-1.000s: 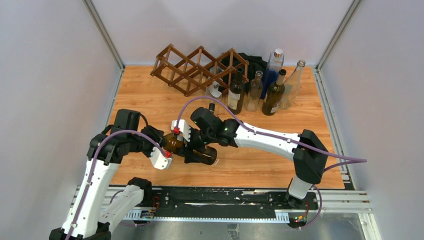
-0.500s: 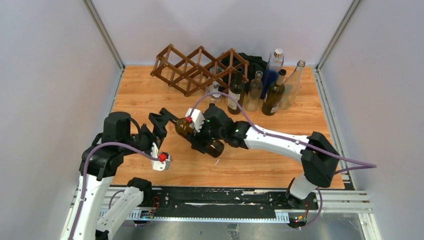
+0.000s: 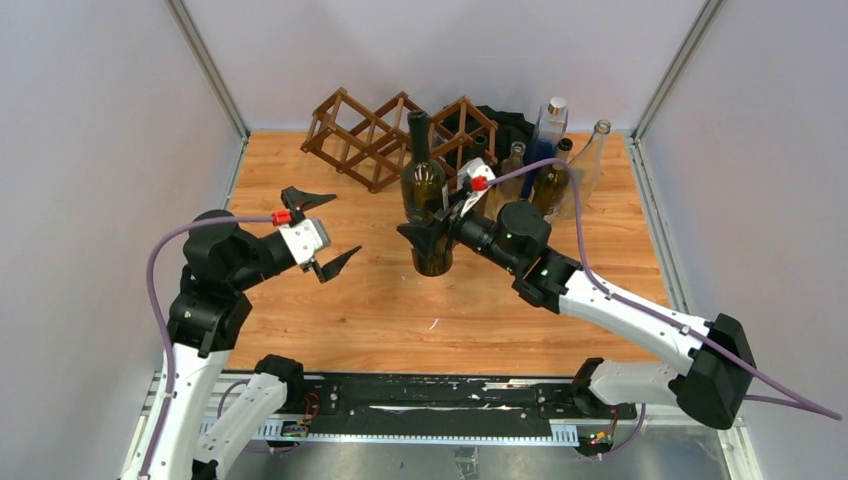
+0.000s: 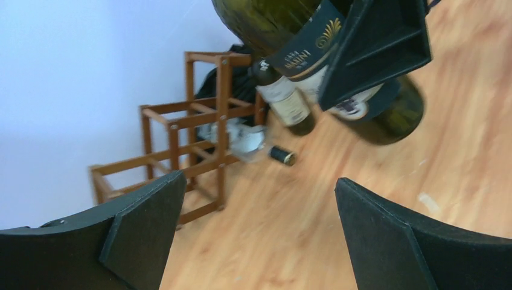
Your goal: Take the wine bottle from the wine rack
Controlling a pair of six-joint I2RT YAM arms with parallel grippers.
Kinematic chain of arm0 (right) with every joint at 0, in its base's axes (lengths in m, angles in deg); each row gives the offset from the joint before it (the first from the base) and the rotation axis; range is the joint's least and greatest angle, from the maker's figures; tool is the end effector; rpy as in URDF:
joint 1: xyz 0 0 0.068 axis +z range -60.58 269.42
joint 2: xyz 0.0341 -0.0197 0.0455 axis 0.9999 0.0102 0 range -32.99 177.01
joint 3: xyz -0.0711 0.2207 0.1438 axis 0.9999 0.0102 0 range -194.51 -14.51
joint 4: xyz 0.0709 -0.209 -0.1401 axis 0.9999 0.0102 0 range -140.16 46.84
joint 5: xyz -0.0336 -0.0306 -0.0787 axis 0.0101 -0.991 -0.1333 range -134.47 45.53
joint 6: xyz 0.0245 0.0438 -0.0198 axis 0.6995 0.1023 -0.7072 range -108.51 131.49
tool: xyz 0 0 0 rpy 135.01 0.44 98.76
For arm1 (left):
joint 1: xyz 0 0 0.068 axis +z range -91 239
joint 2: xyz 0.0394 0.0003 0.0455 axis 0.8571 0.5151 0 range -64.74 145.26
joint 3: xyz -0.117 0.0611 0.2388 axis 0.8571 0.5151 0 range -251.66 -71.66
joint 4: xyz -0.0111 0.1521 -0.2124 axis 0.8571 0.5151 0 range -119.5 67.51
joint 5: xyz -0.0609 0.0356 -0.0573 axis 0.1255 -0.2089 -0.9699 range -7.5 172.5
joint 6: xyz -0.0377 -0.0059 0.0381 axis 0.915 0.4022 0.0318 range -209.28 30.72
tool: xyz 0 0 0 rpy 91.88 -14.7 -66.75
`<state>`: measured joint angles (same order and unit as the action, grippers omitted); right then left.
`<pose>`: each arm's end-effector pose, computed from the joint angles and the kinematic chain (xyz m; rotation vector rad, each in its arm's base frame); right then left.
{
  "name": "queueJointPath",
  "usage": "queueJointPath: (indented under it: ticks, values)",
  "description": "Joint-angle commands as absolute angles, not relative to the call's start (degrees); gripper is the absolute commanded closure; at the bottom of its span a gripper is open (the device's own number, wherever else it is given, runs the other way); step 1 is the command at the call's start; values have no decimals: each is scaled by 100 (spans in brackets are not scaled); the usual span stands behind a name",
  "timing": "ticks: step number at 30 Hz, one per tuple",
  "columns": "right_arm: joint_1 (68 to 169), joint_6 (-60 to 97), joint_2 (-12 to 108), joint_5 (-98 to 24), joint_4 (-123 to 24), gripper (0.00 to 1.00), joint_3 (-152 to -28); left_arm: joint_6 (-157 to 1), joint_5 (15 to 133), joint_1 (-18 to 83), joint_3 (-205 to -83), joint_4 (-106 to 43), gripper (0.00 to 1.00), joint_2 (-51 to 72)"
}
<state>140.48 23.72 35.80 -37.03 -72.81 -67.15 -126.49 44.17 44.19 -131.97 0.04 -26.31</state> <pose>0.1757 0.2246 0.3614 -0.6152 1.4091 0.9863 0.1097 -0.0518 0.4111 1.1458 1.2325 -0.2753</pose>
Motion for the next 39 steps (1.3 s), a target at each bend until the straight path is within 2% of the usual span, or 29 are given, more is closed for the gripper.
queueJointPath:
  ticks: [1, 7, 18, 27, 32, 35, 38, 39]
  values:
    - [14030, 3329, 3380, -3672, -8932, 100, -7107, -10252, 3824, 4397, -12925, -850, 0, -2607]
    - [14156, 4102, 3780, -3406, -9774, 100, -7502, -8330, 3595, 4390, -12202, -2107, 0, -2982]
    - [14898, 3874, 4567, -3279, -10192, 100, -8333, -7628, 2780, 4152, -12316, -2474, 0, -2639]
    - [15260, 4140, 4694, -3164, -10820, 100, -8244, -7640, 2979, 4124, -12246, -2327, 0, -2617]
    - [15432, 4165, 4740, -3157, -10982, 100, -8166, -7261, 2627, 4127, -12260, -2517, 1, -2453]
    - [15471, 4118, 4760, -3102, -10952, 100, -8174, -7266, 2494, 4129, -12304, -2474, 9, -2402]
    - [15471, 4055, 4745, -2972, -10749, 100, -8197, -7318, 2379, 4131, -12401, -2404, 24, -2329]
    - [15470, 4043, 4739, -2916, -10644, 100, -8228, -7359, 2340, 4126, -12430, -2380, 32, -2303]
